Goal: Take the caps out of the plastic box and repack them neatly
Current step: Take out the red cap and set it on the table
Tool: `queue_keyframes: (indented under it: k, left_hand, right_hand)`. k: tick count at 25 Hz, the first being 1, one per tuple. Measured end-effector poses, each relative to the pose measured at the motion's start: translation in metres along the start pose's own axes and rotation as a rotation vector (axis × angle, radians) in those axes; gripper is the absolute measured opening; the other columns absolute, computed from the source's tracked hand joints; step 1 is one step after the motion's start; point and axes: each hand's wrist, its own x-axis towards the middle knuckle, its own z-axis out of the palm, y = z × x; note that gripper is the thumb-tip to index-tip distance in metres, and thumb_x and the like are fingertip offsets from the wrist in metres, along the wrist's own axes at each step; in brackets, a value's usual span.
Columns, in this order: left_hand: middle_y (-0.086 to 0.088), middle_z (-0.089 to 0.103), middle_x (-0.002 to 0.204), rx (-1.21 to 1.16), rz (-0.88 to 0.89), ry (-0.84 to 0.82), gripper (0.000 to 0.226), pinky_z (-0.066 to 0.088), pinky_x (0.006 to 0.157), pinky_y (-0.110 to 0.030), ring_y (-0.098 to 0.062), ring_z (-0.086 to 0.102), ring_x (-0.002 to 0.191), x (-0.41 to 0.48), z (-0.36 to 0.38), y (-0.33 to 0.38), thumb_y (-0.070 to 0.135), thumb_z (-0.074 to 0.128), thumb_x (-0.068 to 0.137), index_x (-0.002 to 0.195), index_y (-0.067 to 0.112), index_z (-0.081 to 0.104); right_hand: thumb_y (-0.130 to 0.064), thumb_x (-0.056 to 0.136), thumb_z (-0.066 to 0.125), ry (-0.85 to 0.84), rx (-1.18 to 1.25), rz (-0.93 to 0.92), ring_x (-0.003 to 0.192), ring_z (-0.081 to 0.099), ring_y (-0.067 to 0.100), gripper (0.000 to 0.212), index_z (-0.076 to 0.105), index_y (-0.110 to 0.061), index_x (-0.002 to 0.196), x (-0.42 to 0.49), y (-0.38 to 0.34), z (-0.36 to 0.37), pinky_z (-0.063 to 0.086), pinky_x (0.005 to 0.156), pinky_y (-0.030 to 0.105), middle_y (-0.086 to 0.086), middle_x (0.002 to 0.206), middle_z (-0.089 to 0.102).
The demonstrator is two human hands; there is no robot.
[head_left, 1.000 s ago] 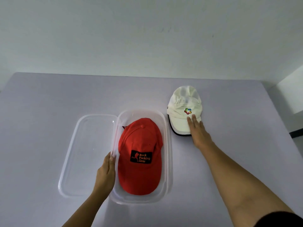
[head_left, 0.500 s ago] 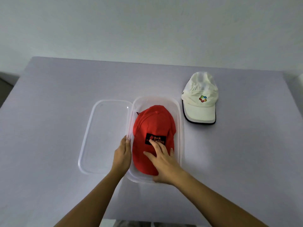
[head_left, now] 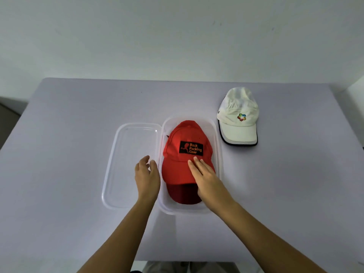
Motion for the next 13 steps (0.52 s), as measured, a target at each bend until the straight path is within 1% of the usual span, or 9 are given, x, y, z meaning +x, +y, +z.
queue_keyframes:
  k: [1,2,4,5,7,9,10,11,13]
  left_hand:
    - [-0.005,0.053,0.127,-0.091,-0.063,-0.003,0.036,0.041,0.097,-0.033,-0.021,0.053,0.115,0.001,-0.002,0.011,0.027,0.040,0.097,0.127,0.011,0.049]
    - [-0.004,0.056,0.116,-0.227,-0.156,-0.061,0.032,0.044,0.095,-0.036,-0.022,0.055,0.109,0.001,-0.003,0.024,0.033,0.041,0.096,0.119,0.013,0.050]
    - [-0.006,0.059,0.101,-0.550,-0.385,-0.269,0.035,0.047,0.087,-0.040,-0.025,0.058,0.096,0.000,-0.005,0.057,0.045,0.041,0.096,0.111,0.015,0.048]
    - [-0.008,0.062,0.097,-0.628,-0.439,-0.333,0.039,0.050,0.084,-0.039,-0.026,0.060,0.092,-0.003,-0.006,0.072,0.048,0.043,0.095,0.109,0.012,0.053]
    - [-0.008,0.069,0.090,-0.607,-0.371,-0.344,0.039,0.055,0.073,-0.035,-0.022,0.067,0.083,-0.010,-0.003,0.093,0.044,0.047,0.094,0.100,0.009,0.065]
    - [-0.007,0.072,0.085,-0.584,-0.223,-0.308,0.034,0.056,0.067,-0.032,-0.019,0.068,0.076,-0.022,0.005,0.107,0.038,0.049,0.095,0.088,0.012,0.069]
    - [-0.007,0.072,0.085,-0.584,-0.163,-0.304,0.033,0.057,0.070,-0.034,-0.019,0.067,0.076,-0.029,0.012,0.113,0.037,0.049,0.095,0.085,0.013,0.069]
    - [-0.008,0.070,0.086,-0.566,-0.114,-0.304,0.033,0.055,0.075,-0.037,-0.019,0.064,0.078,-0.034,0.021,0.118,0.037,0.048,0.095,0.082,0.014,0.068]
    - [-0.009,0.064,0.084,-0.517,-0.051,-0.347,0.032,0.051,0.079,-0.039,-0.019,0.057,0.080,-0.049,0.046,0.124,0.038,0.046,0.094,0.077,0.017,0.065]
  right_hand:
    - [0.021,0.074,0.043,0.097,0.004,-0.011,0.138,0.030,0.039,0.075,0.033,-0.006,0.143,-0.003,0.001,-0.001,0.039,0.104,0.056,0.020,0.149,0.034]
    - [0.018,0.074,0.042,0.175,0.010,-0.027,0.133,0.039,0.042,0.071,0.039,-0.008,0.140,-0.005,0.002,-0.003,0.043,0.098,0.059,0.020,0.144,0.043]
    - [0.004,0.081,0.034,0.262,0.004,-0.070,0.128,0.046,0.041,0.060,0.043,-0.016,0.137,-0.011,0.000,-0.013,0.046,0.093,0.061,0.017,0.139,0.050]
    - [-0.002,0.083,0.032,0.306,-0.002,-0.109,0.130,0.044,0.038,0.058,0.042,-0.022,0.136,-0.015,-0.002,-0.019,0.045,0.094,0.061,0.014,0.140,0.049]
    - [-0.008,0.086,0.036,0.349,0.082,-0.175,0.139,0.028,0.027,0.059,0.039,-0.037,0.137,-0.025,-0.001,-0.035,0.036,0.106,0.056,0.007,0.150,0.035]
    - [-0.011,0.082,0.049,0.230,0.313,-0.161,0.146,0.004,0.013,0.071,0.030,-0.051,0.138,-0.041,0.004,-0.057,0.019,0.116,0.043,-0.007,0.158,0.010]
    - [-0.012,0.075,0.055,0.197,0.505,-0.092,0.145,0.000,0.008,0.080,0.026,-0.054,0.137,-0.049,0.008,-0.068,0.018,0.116,0.037,-0.013,0.158,0.002]
    - [-0.013,0.069,0.058,0.224,0.751,0.018,0.144,0.007,0.005,0.086,0.025,-0.056,0.136,-0.057,0.012,-0.080,0.024,0.113,0.035,-0.016,0.156,0.004]
    - [-0.021,0.067,0.068,0.391,1.220,0.272,0.133,0.037,0.008,0.081,0.031,-0.050,0.134,-0.067,0.033,-0.094,0.040,0.103,0.035,-0.010,0.148,0.030]
